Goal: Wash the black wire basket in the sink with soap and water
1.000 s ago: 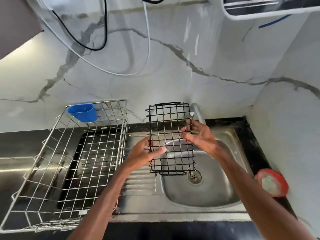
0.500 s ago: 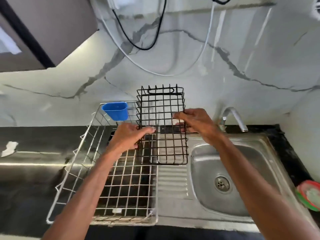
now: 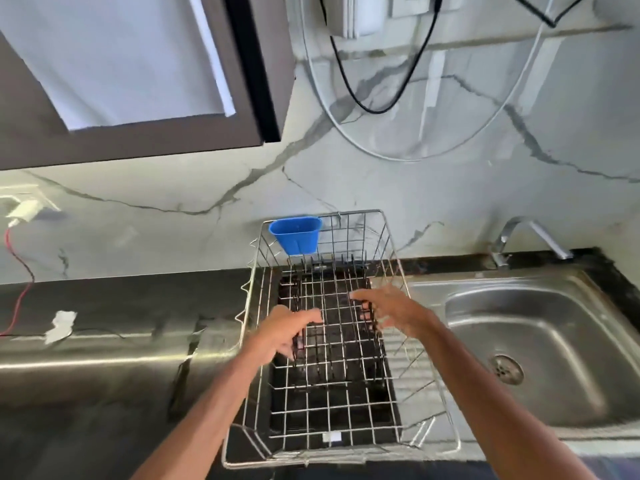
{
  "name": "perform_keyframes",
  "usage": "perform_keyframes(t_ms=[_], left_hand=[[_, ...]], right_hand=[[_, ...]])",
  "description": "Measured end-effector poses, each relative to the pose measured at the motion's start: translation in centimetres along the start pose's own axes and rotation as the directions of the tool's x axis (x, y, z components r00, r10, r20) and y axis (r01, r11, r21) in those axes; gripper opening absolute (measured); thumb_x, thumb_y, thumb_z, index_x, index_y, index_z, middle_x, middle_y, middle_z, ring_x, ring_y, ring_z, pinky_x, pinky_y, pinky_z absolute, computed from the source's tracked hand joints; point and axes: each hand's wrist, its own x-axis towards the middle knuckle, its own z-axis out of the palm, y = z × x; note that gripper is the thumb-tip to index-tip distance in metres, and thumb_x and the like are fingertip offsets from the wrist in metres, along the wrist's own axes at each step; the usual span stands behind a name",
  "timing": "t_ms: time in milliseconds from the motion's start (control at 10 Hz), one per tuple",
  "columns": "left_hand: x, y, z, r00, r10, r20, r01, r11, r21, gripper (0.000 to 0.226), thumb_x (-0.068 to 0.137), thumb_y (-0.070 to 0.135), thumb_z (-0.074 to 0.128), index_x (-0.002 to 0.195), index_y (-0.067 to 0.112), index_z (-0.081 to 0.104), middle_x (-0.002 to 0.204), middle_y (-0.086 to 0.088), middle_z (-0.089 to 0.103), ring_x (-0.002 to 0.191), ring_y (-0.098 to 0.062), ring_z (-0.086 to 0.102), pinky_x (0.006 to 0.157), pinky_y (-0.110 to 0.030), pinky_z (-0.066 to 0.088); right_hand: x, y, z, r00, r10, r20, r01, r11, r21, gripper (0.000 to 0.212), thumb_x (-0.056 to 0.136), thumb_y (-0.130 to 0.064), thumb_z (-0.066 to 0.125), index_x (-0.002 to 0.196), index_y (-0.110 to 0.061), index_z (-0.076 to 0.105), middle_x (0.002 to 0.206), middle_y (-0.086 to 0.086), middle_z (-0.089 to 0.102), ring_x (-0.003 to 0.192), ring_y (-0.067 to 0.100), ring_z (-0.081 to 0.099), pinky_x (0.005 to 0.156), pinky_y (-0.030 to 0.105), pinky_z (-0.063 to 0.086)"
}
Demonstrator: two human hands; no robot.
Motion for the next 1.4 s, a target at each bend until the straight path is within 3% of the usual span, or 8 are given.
perform_keyframes(t_ms=[100, 400, 500, 600, 700, 1000, 1200, 1400], left_hand=[[2.4, -1.7, 0.4, 0.999, -0.046, 0.018, 0.044, 0.996, 0.083, 0.072, 0.077, 0.040, 0.085, 0.127, -0.001, 0.054, 0.135, -0.028, 0.056, 0.092, -0.033, 0.066, 0.066, -0.037, 0.063], [6.7, -4.4, 1.7, 0.992, -0.115, 0.061, 0.116, 0.993, -0.013, 0.096, 0.082, 0.024, 0.084, 0.155, 0.000, 0.027, 0.153, -0.033, 0.039, 0.129, -0.053, 0.053, 0.100, -0.064, 0.053], [7.4, -4.8, 2.1, 0.995, -0.090, 0.032, 0.089, 0.996, 0.028, 0.091, 0.083, 0.022, 0.083, 0.154, -0.001, 0.030, 0.147, -0.031, 0.047, 0.122, -0.047, 0.060, 0.097, -0.056, 0.057], [7.6, -5.3, 2.1, 0.998, -0.058, -0.014, 0.060, 0.990, 0.126, 0.035, 0.086, 0.025, 0.080, 0.099, 0.003, 0.056, 0.090, -0.011, 0.062, 0.079, -0.024, 0.069, 0.084, -0.045, 0.064], [8.1, -5.6, 1.9, 0.999, -0.041, -0.001, 0.040, 0.979, 0.200, 0.036, 0.085, 0.027, 0.079, 0.078, 0.011, 0.049, 0.066, 0.001, 0.045, 0.061, -0.015, 0.056, 0.062, -0.029, 0.063], [9.2, -6.5, 1.2, 0.996, 0.075, -0.038, -0.064, 0.970, 0.234, 0.052, 0.086, 0.030, 0.083, 0.113, -0.001, 0.052, 0.071, 0.002, 0.046, 0.060, -0.010, 0.049, 0.072, -0.031, 0.064], [8.7, -6.8, 0.7, 0.984, 0.171, -0.057, -0.147, 0.942, 0.301, 0.044, 0.090, 0.037, 0.079, 0.096, 0.014, 0.042, 0.080, -0.004, 0.056, 0.067, -0.016, 0.052, 0.084, -0.045, 0.061], [5.6, -6.4, 1.2, 0.934, 0.309, -0.176, -0.245, 0.918, 0.311, 0.068, 0.100, 0.040, 0.065, 0.149, 0.001, 0.039, 0.072, 0.004, 0.055, 0.057, -0.006, 0.054, 0.053, -0.021, 0.050]], right_hand=[[1.0, 1.4, 1.8, 0.992, 0.129, -0.015, -0.129, 0.992, 0.013, 0.053, 0.091, -0.032, 0.072, 0.132, -0.004, 0.053, 0.149, 0.023, 0.040, 0.122, 0.041, 0.050, 0.096, 0.054, 0.052], [4.9, 3.6, 4.7, 0.965, 0.237, -0.115, -0.246, 0.967, -0.071, 0.058, 0.100, -0.026, 0.059, 0.144, 0.007, 0.039, 0.145, 0.020, 0.047, 0.118, 0.031, 0.058, 0.103, 0.052, 0.047], [6.0, 4.6, 5.0, 0.962, 0.233, -0.142, -0.249, 0.963, -0.105, 0.051, 0.099, -0.026, 0.061, 0.137, 0.006, 0.046, 0.107, 0.006, 0.055, 0.090, 0.016, 0.060, 0.079, 0.037, 0.055], [6.8, 5.0, 5.0, 0.959, 0.222, -0.175, -0.249, 0.957, -0.150, 0.035, 0.098, -0.026, 0.062, 0.119, 0.001, 0.055, 0.103, 0.007, 0.057, 0.086, 0.014, 0.055, 0.072, 0.033, 0.054], [6.8, 5.1, 5.2, 0.955, 0.231, -0.188, -0.260, 0.954, -0.149, 0.021, 0.096, -0.022, 0.064, 0.104, -0.009, 0.049, 0.092, 0.001, 0.052, 0.083, 0.012, 0.054, 0.071, 0.029, 0.050], [6.3, 5.7, 5.8, 0.943, 0.209, -0.260, -0.249, 0.960, -0.131, 0.029, 0.097, -0.018, 0.063, 0.114, 0.005, 0.057, 0.093, 0.013, 0.057, 0.118, 0.040, 0.059, 0.097, 0.050, 0.054], [4.1, 5.7, 6.9, 0.946, 0.115, -0.305, -0.190, 0.954, -0.231, 0.062, 0.097, -0.010, 0.060, 0.153, -0.008, 0.035, 0.152, 0.014, 0.043, 0.072, 0.004, 0.052, 0.061, 0.020, 0.049], [0.8, 5.0, 7.5, 0.910, 0.018, -0.415, -0.123, 0.966, -0.228, 0.065, 0.095, -0.005, 0.061, 0.154, -0.013, 0.036, 0.135, 0.011, 0.057, 0.087, 0.014, 0.070, 0.068, 0.028, 0.060]])
